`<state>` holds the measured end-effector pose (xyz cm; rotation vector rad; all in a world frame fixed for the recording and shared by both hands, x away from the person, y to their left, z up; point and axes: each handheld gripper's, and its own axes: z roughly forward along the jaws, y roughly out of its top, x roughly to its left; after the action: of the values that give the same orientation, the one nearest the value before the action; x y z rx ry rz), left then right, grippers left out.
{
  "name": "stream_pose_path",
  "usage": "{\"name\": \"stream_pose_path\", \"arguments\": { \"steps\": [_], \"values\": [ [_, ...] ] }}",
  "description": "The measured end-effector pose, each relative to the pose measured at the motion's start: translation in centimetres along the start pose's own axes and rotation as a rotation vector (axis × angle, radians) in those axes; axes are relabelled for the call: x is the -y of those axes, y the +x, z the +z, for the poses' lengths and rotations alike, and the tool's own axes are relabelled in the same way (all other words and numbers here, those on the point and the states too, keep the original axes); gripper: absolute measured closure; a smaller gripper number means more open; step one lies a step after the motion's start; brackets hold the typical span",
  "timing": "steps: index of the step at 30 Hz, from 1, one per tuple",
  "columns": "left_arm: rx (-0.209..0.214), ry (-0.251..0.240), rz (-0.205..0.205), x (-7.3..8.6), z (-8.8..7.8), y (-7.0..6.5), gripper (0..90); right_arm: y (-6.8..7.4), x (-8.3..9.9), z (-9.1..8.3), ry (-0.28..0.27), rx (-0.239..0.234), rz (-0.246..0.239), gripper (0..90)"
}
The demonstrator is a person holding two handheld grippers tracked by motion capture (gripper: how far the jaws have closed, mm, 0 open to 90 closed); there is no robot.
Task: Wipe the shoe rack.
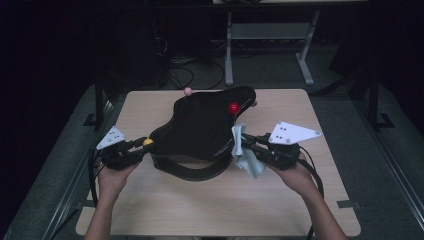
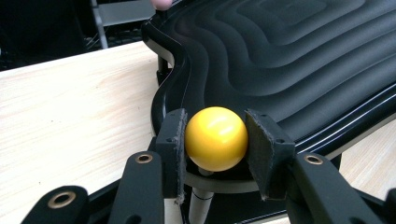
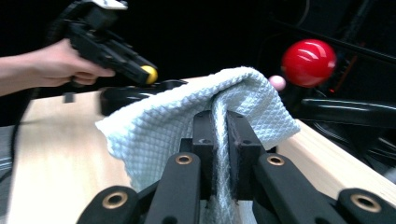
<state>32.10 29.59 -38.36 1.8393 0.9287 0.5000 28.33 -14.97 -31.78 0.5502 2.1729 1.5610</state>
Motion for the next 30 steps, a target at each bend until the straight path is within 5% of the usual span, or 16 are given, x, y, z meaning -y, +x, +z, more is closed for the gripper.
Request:
{"name": "stream_pose_path", "arguments": {
  "steps": [9,14,20,26,30],
  "values": [
    [0.000,-0.002,0.000,0.0,0.1,0.1,60.2,2.2,-0.1,-0.4,-0.013,-0.087,-0.030,83.1],
    [0.001,-0.002,-0.001,-0.1,0.2,0.0,60.2,0.6,-0.2,-0.4,-0.006,-0.042,-0.004,83.1],
    [0.001,0.000,-0.002,-0.2,0.4,0.3,60.2,2.1,-0.3,-0.1,-0.011,-0.099,-0.044,83.2],
    [0.001,0.000,-0.003,-0.4,0.8,0.3,60.2,-0.2,-0.3,0.0,-0.008,-0.039,0.001,83.1],
    [0.000,-0.005,-0.004,-0.4,0.9,0.4,60.2,0.6,-0.3,0.0,-0.003,-0.078,-0.024,83.1]
  ]
}}
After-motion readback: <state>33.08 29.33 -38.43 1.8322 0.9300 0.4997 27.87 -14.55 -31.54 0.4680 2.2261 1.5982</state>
